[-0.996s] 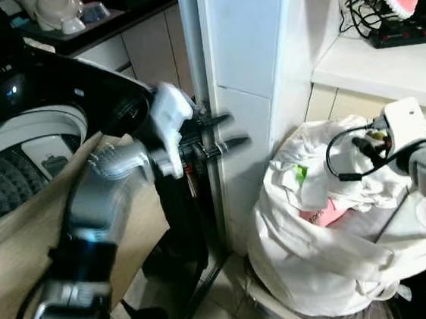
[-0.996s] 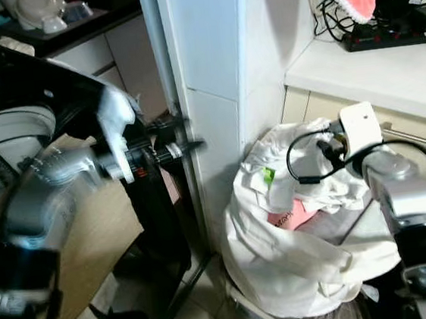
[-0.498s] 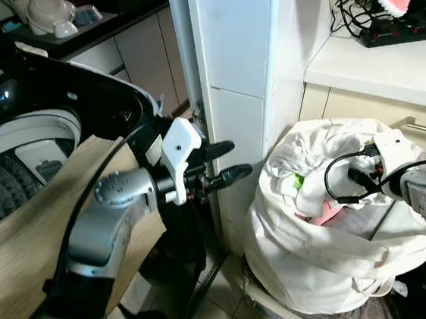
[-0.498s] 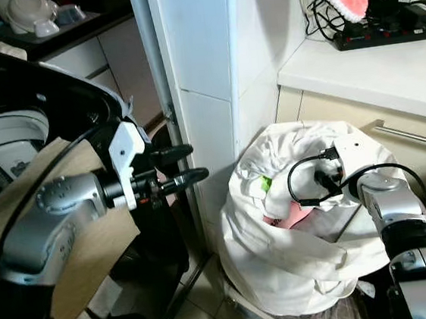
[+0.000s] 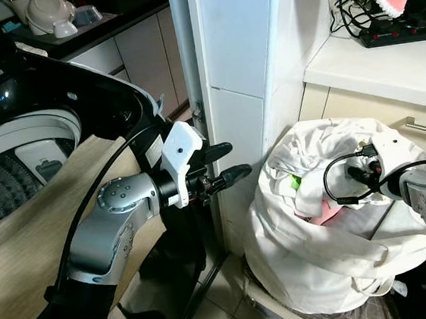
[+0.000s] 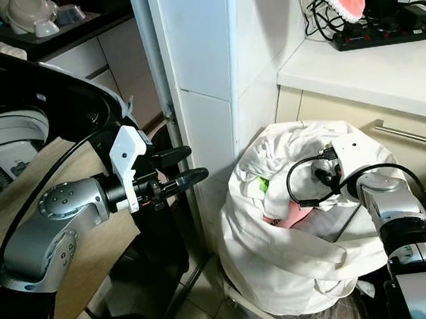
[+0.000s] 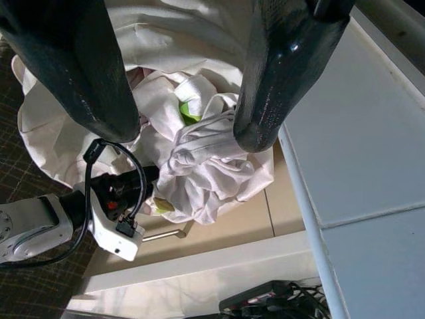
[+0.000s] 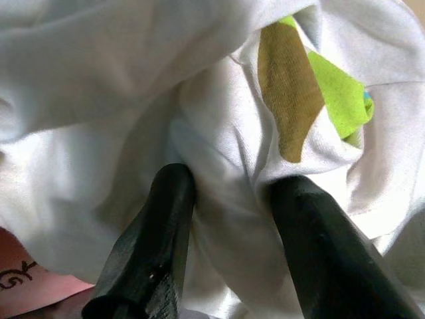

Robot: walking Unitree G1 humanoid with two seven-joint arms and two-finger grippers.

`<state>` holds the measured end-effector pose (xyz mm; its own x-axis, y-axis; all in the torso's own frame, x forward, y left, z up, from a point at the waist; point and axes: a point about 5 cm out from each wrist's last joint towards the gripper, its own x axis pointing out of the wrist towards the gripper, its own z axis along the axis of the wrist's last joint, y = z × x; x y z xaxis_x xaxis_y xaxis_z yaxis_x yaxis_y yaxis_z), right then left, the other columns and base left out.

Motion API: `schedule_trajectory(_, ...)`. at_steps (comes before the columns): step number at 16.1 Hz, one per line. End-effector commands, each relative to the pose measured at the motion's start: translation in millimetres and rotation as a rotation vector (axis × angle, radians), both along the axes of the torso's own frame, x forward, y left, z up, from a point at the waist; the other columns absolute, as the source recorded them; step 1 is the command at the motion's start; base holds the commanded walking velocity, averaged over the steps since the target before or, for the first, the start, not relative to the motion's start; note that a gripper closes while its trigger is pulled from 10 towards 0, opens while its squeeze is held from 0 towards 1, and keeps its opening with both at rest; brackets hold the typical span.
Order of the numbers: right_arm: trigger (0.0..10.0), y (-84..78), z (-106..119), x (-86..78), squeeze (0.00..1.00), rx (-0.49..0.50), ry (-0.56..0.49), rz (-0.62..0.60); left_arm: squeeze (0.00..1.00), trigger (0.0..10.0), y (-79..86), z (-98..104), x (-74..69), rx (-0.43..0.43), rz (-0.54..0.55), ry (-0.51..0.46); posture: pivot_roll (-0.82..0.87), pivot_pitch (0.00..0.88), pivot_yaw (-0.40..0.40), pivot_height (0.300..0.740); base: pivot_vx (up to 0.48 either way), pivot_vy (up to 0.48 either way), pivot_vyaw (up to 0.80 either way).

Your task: Clothes washing

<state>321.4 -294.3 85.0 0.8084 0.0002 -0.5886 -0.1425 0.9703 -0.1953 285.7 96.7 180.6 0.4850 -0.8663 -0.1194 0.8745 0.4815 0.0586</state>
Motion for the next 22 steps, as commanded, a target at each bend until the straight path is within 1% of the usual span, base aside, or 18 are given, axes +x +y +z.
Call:
schedule_trajectory(1, 0.0, 4.3, 7.4, 6.8, 0.0, 0.025, -0.039, 0.014, 0.0, 10.0, -1.3, 0.3, -2.8, 0.013, -0.002, -0.004, -0.12, 0.0, 0.07, 0.74, 0.0, 0.0, 0.0)
schedule_trajectory(3, 0.0, 3.8, 9.0, 7.4, 0.0, 0.041, -0.056, 0.006, 0.0, 10.0, -1.5, -0.6, -3.1, 0.017, -0.003, -0.001, -0.12, 0.0, 0.069, 0.74, 0.0, 0.0, 0.0)
schedule_trajectory(5, 0.0, 3.7, 11.7, 8.4, 0.0, 0.094, -0.087, -0.016, 0.0, 10.0, -1.9, -0.5, -3.2, 0.018, -0.003, -0.001, -0.12, 0.0, 0.068, 0.74, 0.0, 0.0, 0.0)
schedule_trajectory(7, 0.0, 6.8, 20.8, 10.5, 0.0, 0.218, -0.154, -0.015, 0.0, 10.0, -2.2, -0.5, -3.1, 0.018, 0.0, -0.002, -0.12, 0.0, 0.067, 0.74, 0.0, 0.0, 0.0)
schedule_trajectory(10, 0.0, 8.1, 31.3, 9.6, 0.0, 0.334, -0.22, 0.011, 0.0, 10.0, -3.4, 0.3, -1.7, 0.011, 0.008, -0.008, -0.13, 0.0, 0.066, 0.74, 0.0, 0.0, 0.0)
schedule_trajectory(11, 0.0, 9.5, 37.2, 9.0, 0.0, 0.367, -0.244, 0.041, 0.0, 10.0, -4.2, 2.7, -0.5, 0.001, 0.014, -0.02, -0.12, 0.0, 0.065, 0.74, 0.0, 0.0, 0.0)
schedule_trajectory(12, 0.0, 18.2, 61.2, 4.7, 0.0, 0.48, -0.336, 0.171, 0.0, 10.0, -6.6, 12.2, 3.7, -0.042, 0.039, -0.063, -0.12, 0.0, 0.061, 0.74, 0.0, 0.0, 0.0)
schedule_trajectory(13, 0.0, 26.3, 81.8, -1.2, 0.0, 0.568, -0.405, 0.276, 0.0, 10.0, -8.9, 19.7, 7.0, -0.075, 0.06, -0.098, -0.12, 0.0, 0.059, 0.74, 0.0, 0.0, 0.0)
schedule_trajectory(14, 0.0, 29.8, 90.2, -4.5, 0.0, 0.603, -0.429, 0.32, 0.0, 10.0, -9.9, 22.5, 8.3, -0.089, 0.069, -0.11, -0.12, 0.0, 0.059, 0.74, 0.0, 0.0, 0.0)
schedule_trajectory(15, 0.0, 40.7, 115.6, -16.2, 0.0, 0.691, -0.482, 0.459, 0.0, 10.0, -17.8, 30.9, 10.5, -0.132, 0.066, -0.141, -0.12, 0.0, 0.059, 0.74, 0.0, 0.0, 0.0)
schedule_trajectory(16, 0.0, 49.0, 131.7, -25.3, 0.0, 0.735, -0.508, 0.556, 0.0, 10.0, -24.7, 36.0, 11.0, -0.169, 0.052, -0.15, -0.12, 0.0, 0.059, 0.74, 0.0, 0.0, 0.0)
schedule_trajectory(18, 0.0, 59.7, 155.1, -41.0, 0.0, 0.795, -0.546, 0.675, 1.0, 10.0, -37.8, 39.3, 10.1, -0.208, 0.006, -0.141, -0.13, 0.0, 0.062, 0.74, 0.0, 0.0, 0.0)
schedule_trajectory(19, 0.0, 61.7, 159.8, -44.7, 0.0, 0.752, -0.545, 0.694, 1.0, 10.0, -42.3, 38.2, 8.7, -0.203, -0.015, -0.137, -0.14, 0.0, 0.063, 0.74, 0.0, 0.0, 0.0)
schedule_trajectory(20, 0.0, 58.6, 153.6, -42.5, 0.0, 0.647, -0.51, 0.638, 1.0, 10.0, -43.0, 36.7, 9.5, -0.193, -0.001, -0.145, -0.14, 0.0, 0.064, 0.74, 0.0, 0.0, 0.0)
schedule_trajectory(21, 10.0, 51.0, 141.5, -37.2, 0.0, 0.499, -0.467, 0.544, 0.58, 10.0, -42.3, 33.5, 9.7, -0.176, 0.006, -0.147, -0.14, 0.0, 0.064, 0.74, 0.0, 0.0, 0.0)
schedule_trajectory(22, 10.0, 37.4, 125.3, -27.4, 0.0, 0.317, -0.428, 0.4, 0.08, 10.0, -39.0, 25.8, 8.6, -0.125, 0.001, -0.145, -0.14, 0.0, 0.068, 0.74, 0.0, 0.0, 0.0)
